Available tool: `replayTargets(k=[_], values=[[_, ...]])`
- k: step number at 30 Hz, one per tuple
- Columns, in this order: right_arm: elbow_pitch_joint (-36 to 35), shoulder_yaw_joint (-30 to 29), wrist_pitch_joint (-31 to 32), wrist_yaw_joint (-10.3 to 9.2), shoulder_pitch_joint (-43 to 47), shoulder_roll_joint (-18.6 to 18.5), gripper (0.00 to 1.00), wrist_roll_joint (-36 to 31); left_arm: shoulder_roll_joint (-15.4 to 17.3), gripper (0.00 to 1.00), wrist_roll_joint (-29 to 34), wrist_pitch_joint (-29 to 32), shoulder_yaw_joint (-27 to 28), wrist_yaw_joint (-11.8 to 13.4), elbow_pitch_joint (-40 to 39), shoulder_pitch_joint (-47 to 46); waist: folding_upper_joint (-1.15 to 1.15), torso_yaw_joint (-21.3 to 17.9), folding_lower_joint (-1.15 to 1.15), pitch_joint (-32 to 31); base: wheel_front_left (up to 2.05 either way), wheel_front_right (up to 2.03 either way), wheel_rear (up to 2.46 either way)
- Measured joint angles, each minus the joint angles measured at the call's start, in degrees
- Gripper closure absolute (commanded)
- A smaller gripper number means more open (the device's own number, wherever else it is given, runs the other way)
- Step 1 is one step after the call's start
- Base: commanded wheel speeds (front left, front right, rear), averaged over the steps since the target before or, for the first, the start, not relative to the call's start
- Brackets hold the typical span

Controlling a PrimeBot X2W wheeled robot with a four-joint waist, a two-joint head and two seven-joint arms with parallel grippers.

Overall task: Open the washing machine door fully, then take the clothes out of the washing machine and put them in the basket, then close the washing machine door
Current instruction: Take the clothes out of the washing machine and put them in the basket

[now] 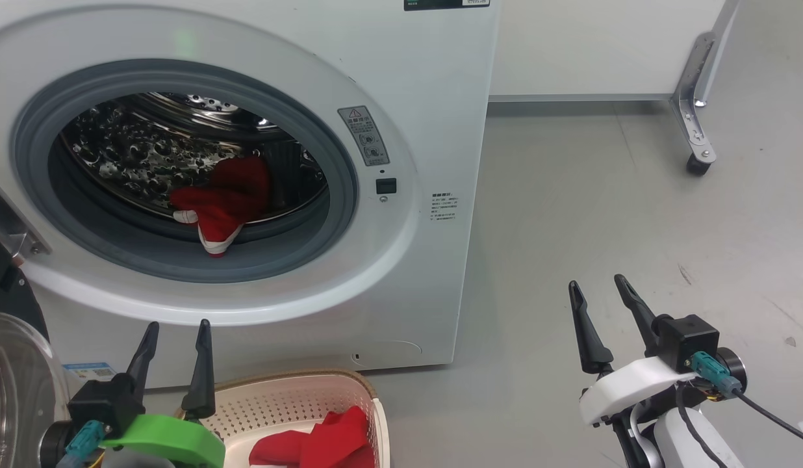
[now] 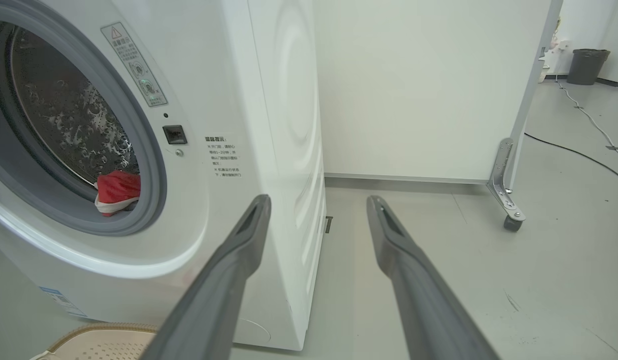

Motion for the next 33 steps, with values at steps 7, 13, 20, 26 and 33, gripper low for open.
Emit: replayTargets(k=[7, 13, 20, 26, 33], values=[[-0.45, 0.03, 0.01, -0.01, 0.68, 0.0, 0.0, 0.0, -0.49, 0.0, 0.8, 0.0, 0.4, 0.0, -1.92, 1.67, 0.0, -0.09, 0.0, 0.17, 0.0, 0.0, 0.0], [-0.77, 0.2, 0.01, -0.02, 0.8, 0.01, 0.0, 0.0, -0.57, 0.0, 1.63, 0.0, 0.38, -0.01, -2.55, 2.68, 0.0, -0.18, 0.0, 0.42, 0.0, 0.0, 0.0], [-1.26, 0.29, 0.01, -0.12, 0.82, 0.01, 0.0, 0.0, -0.69, 0.0, 1.67, 0.0, 0.33, -0.07, -3.55, 2.98, 0.0, -0.22, 0.0, 1.17, 0.0, 0.0, 0.0], [-1.99, 0.53, 0.01, -0.21, 0.8, 0.0, 0.0, 0.0, -0.79, 0.0, 1.85, 0.0, -0.08, -0.15, -3.76, 2.88, 0.0, -0.29, 0.0, 2.9, 0.0, 0.0, 0.0], [-2.72, 1.47, 0.01, -0.6, 0.58, 0.02, 0.0, 0.05, -0.97, 0.0, 1.62, 0.0, -0.23, -0.34, -2.99, 0.54, 0.0, -0.63, 0.0, 5.84, 0.0, 0.0, 0.0]])
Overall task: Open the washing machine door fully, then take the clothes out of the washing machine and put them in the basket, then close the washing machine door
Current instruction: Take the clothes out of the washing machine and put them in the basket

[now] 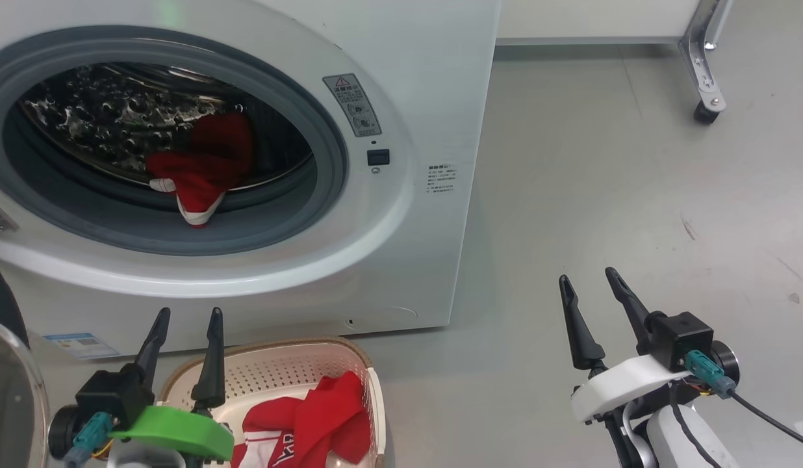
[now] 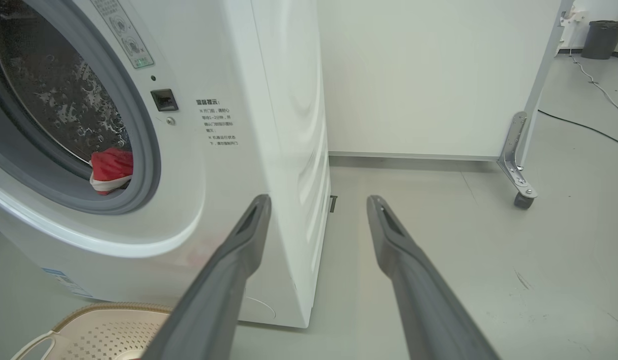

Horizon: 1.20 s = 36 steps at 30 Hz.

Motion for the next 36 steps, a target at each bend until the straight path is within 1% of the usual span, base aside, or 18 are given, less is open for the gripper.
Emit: replayTargets(k=[6, 8, 17, 18, 21, 22, 28, 30, 33, 34, 36], values=[[-0.54, 0.9, 0.0, -0.09, -1.81, 0.0, 0.0, 0.47, -0.15, 0.0, -0.71, 0.0, -0.01, 0.23, 3.44, -4.26, 0.0, -0.72, 0.0, 3.53, 0.0, 0.0, 0.0], [-0.77, 1.21, -0.01, -0.4, -2.47, -0.02, 0.0, 0.48, -0.22, 0.0, -0.88, 0.0, -0.04, 0.36, 4.28, -6.47, 0.0, -1.04, 0.0, 4.84, 0.0, 0.0, 0.0], [-2.07, 2.85, -0.01, -0.62, -6.32, -0.08, 0.0, 1.44, -0.19, 0.0, -0.53, 2.49, 1.13, 1.9, 7.06, -19.76, 0.0, -2.99, 0.0, 11.16, 0.0, 0.0, 0.0], [-2.15, 2.99, -0.01, -0.98, -6.62, -0.08, 0.0, 1.49, 0.03, 0.0, -0.53, 2.94, 1.51, 2.36, 7.51, -21.03, 0.0, -3.24, 0.0, 11.83, 0.0, 0.0, 0.0], [-2.54, 3.28, -0.01, -1.11, -7.7, -0.1, 0.0, 1.66, 0.93, 0.0, -0.52, 4.23, 2.35, 3.04, 8.54, -24.71, 0.0, -3.95, 0.0, 13.84, 0.0, 0.0, 0.0], [-2.78, 3.3, -0.01, -1.42, -8.15, -0.11, 0.0, 1.83, 1.3, 0.0, -0.52, 4.63, 2.55, 3.33, 8.92, -25.96, 0.0, -4.17, 0.0, 14.5, 0.0, 0.0, 0.0], [-3.74, 3.68, -0.01, -1.6, -10.7, -0.15, 0.0, 2.43, 2.96, 0.0, -0.01, 8.46, 3.49, 4.94, 12.14, -32.73, 0.0, -5.32, 0.0, 18.46, 0.0, 0.0, 0.0], [-3.89, 4.04, -0.01, -2.02, -11.38, -0.15, 0.0, 2.49, 3.77, 0.0, 0.07, 9.9, 4.13, 5.39, 13.33, -34.82, 0.0, -5.63, 0.0, 19.72, 0.0, 0.0, 0.0], [-4.24, 4.52, -0.01, -2.22, -12.41, -0.16, 0.0, 2.68, 5.17, 0.0, 0.13, 11.66, 5.06, 6.95, 14.97, -38.43, 0.0, -6.05, 0.0, 21.58, 0.0, 0.0, 0.0], [-4.3, 4.61, -0.01, -2.54, -12.75, -0.16, 0.0, 2.86, 5.65, 0.0, 0.15, 12.25, 5.36, 7.27, 15.58, -39.66, 0.0, -6.19, 0.0, 22.18, 0.0, 0.0, 0.0], [-4.3, 4.68, -0.01, -2.55, -13.2, -0.16, 0.0, 2.93, 6.62, 0.0, 0.55, 13.45, 5.61, 7.67, 16.75, -41.73, 0.0, -6.44, 0.0, 23.33, 0.0, 0.0, 0.0]])
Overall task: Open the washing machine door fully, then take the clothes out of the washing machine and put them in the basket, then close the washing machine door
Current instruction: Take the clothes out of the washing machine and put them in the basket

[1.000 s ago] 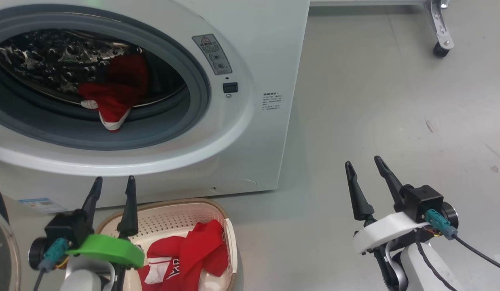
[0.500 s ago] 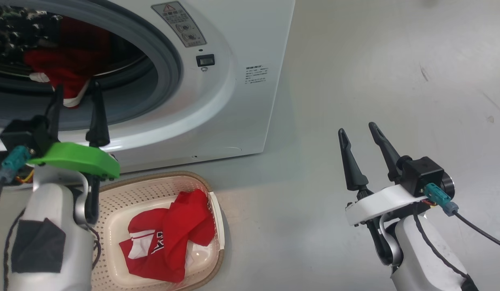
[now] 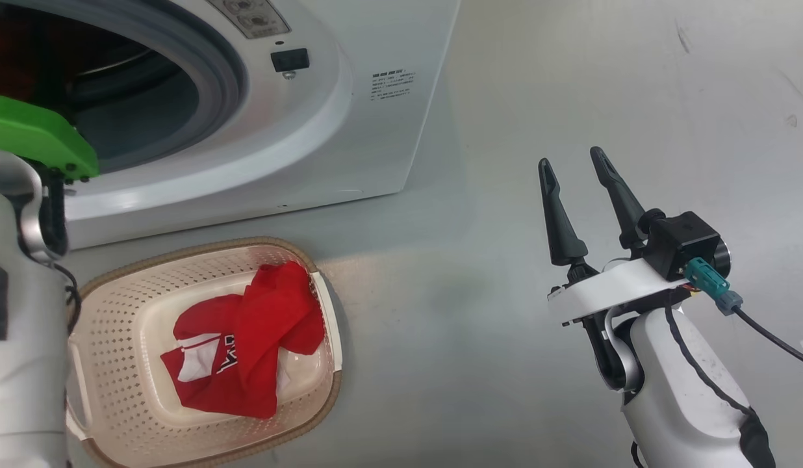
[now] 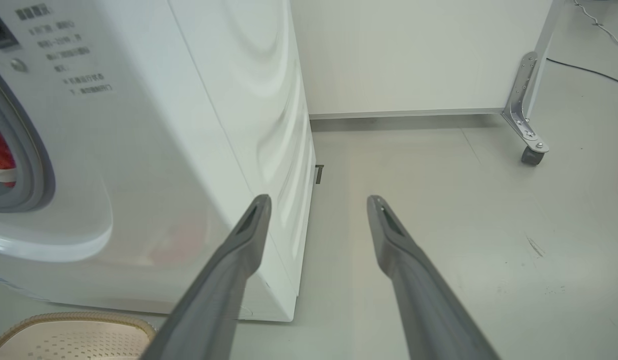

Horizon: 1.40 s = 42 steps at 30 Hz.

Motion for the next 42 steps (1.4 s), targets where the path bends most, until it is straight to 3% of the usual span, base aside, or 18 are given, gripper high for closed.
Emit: replayTargets(k=[12, 23, 24, 25, 26, 34, 42], values=[[-0.02, 1.46, 0.0, -0.56, -2.61, -0.03, 0.0, 0.9, 3.21, 0.0, 1.18, 8.23, 1.59, 2.53, 9.53, -7.74, 0.0, -1.62, 0.0, 5.17, 0.0, 0.0, 0.0], [0.07, 1.32, 0.0, -1.0, -2.96, -0.07, 0.0, 2.18, 4.08, 0.0, 2.55, 12.57, 1.53, 3.93, 15.77, -10.87, 0.0, -2.39, 0.0, 6.25, 0.0, 0.0, 0.0], [0.08, 1.36, 0.0, -1.0, -2.96, -0.07, 0.0, 2.25, 4.08, 0.13, 2.57, 12.62, 1.49, 3.93, 16.08, -11.1, 0.0, -2.41, 0.0, 6.27, 0.0, 0.0, 0.0], [0.08, 1.41, 0.0, -1.01, -2.97, -0.05, 0.0, 2.46, 4.07, 0.66, 2.63, 12.66, 1.47, 3.94, 16.33, -11.23, 0.0, -2.42, 0.0, 6.28, 0.0, 0.0, 0.0], [0.08, 1.43, 0.0, -1.05, -2.99, -0.07, 0.0, 2.59, 4.08, 1.0, 2.71, 12.78, 1.4, 3.94, 16.63, -11.43, 0.0, -2.43, 0.0, 6.3, 0.0, 0.0, 0.0], [0.1, 1.09, 0.0, -1.51, -3.25, -0.04, 0.0, 3.09, 3.32, 1.0, 3.02, 11.47, 0.16, 4.16, 17.92, -12.26, 0.0, -2.23, 0.0, 6.28, 0.0, 0.0, 0.0], [0.68, 0.34, 0.0, -1.48, -3.36, -0.1, 0.0, 3.02, -1.14, 1.0, 1.41, 6.86, -0.27, 1.04, 19.63, -12.14, 0.0, -0.98, 0.0, 4.63, 0.0, 0.0, 0.0]])
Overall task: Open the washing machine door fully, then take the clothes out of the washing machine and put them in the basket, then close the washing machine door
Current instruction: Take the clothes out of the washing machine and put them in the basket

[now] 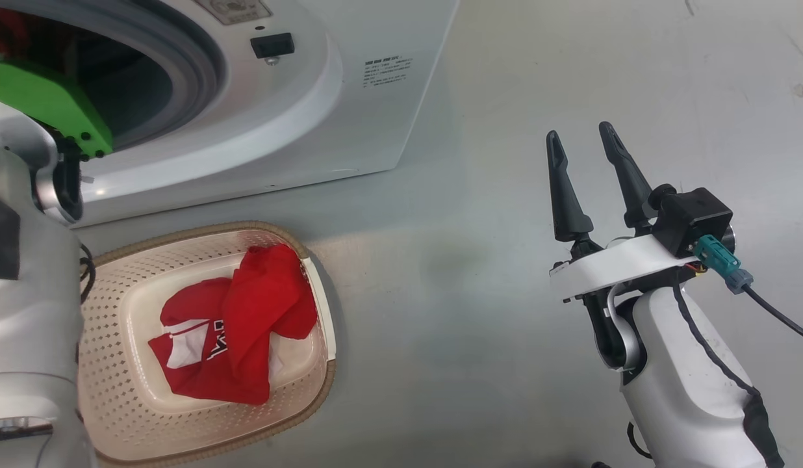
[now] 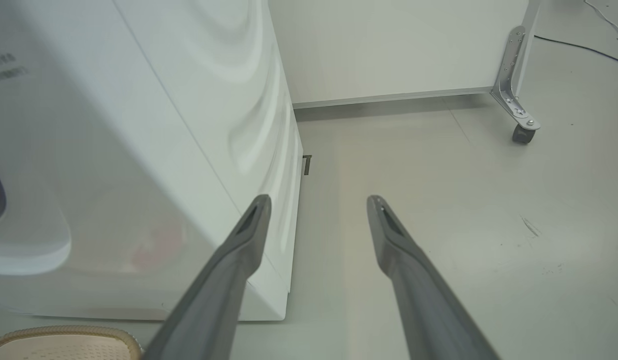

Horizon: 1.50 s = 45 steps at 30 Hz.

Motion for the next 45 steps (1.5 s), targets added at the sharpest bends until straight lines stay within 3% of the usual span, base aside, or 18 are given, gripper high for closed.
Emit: replayTargets(k=[21, 45], values=[[3.67, -2.23, 0.0, 1.1, 2.77, -0.1, 0.0, -0.51, -4.95, 1.0, -1.93, -12.61, -1.49, -5.56, 5.66, 13.85, 0.0, 3.69, 0.0, -9.54, 0.0, 0.0, 0.0], [5.24, -3.55, 0.0, 2.12, 7.69, -0.07, 0.0, -0.54, -6.68, 1.0, -1.87, -15.0, -7.88, -8.75, 12.27, 27.31, 0.0, 7.71, 0.0, -18.67, 0.0, 0.0, 0.0]])
